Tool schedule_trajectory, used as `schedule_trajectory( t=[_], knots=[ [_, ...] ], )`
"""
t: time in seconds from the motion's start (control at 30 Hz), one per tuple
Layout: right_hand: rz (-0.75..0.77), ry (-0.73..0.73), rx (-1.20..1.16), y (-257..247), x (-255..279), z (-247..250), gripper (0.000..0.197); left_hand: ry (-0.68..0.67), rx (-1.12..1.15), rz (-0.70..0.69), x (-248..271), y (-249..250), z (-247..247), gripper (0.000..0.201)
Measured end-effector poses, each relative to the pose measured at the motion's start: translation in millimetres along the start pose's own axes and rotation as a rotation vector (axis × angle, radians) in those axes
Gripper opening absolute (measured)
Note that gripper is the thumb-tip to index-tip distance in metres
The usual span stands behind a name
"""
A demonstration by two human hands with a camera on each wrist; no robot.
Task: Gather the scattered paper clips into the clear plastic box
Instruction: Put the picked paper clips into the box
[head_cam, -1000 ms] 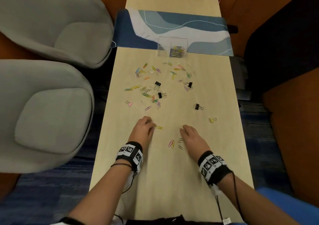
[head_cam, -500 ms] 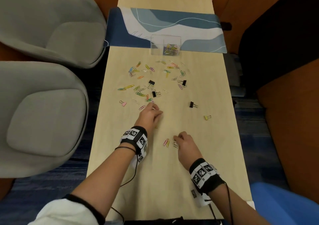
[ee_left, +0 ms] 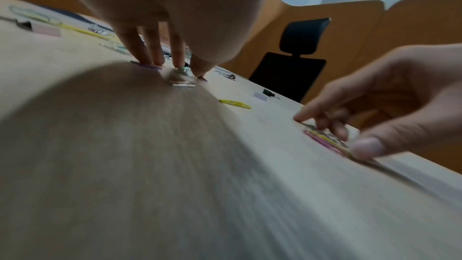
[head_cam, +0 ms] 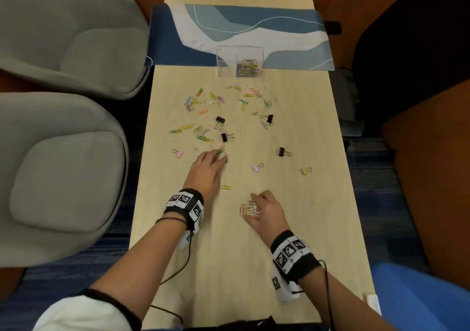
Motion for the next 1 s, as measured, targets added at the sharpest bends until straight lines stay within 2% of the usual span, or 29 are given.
schedule_trajectory(
  t=[0.13,0.2,0.3,0.47,0.6,0.63,0.7,0.73,0.8,0.9,1.0],
  knots=[
    [0.130,-0.024,0.170,-23.1,-1.6,-13.3,0.044,-0.076,-0.008,-0.061,19.1,7.7,11.1,0.032],
    [0.153,-0.078,0.289,-29.7,-2.1,-19.5,0.034,-0.117,0.000,-0.059,32.0,8.1,11.9,0.034],
    [0.169,-0.124,0.465,-30.5,-6.6,-28.3,0.032,-0.152,0.023,-0.062,47.8,6.9,6.2,0.037],
    [0.198,-0.191,0.591,-43.7,-11.4,-25.5,0.030,-0.066,0.091,-0.024,52.4,14.4,0.1,0.019],
    [0.239,-0.190,0.610,-55.0,-20.0,-21.1,0.036,-0.059,0.116,0.056,39.9,20.3,-0.2,0.045],
    [0.241,-0.199,0.646,-59.9,-22.3,-19.1,0.031,-0.059,0.108,0.047,37.1,22.1,-0.9,0.045],
    [0.206,-0.300,0.689,-68.2,-26.7,-14.9,0.014,-0.064,0.109,0.048,31.2,25.2,0.0,0.026],
    [0.205,-0.312,0.724,-68.2,-30.7,-14.4,0.020,-0.079,0.119,0.072,27.2,26.0,2.2,0.017],
    [0.214,-0.354,0.745,-71.3,-37.1,-11.7,0.026,-0.135,0.104,0.106,18.8,24.9,3.2,0.016],
    [0.226,-0.329,0.752,-73.1,-44.6,-4.1,0.019,-0.123,0.108,0.150,8.2,20.5,5.2,0.012],
    [0.145,-0.217,0.582,-58.4,-46.9,7.8,0.018,-0.140,0.133,0.176,3.0,17.1,7.8,0.008]
  ],
)
Point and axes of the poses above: each hand's wrist, its own x-axis away from the middle knuckle, its own z-axis out of the back of the hand, y = z × x, the point moved 3 cm from there along -x, towards the middle knuckle, and after that the axes turned 1 degree about -y, right-handed, at the moved point
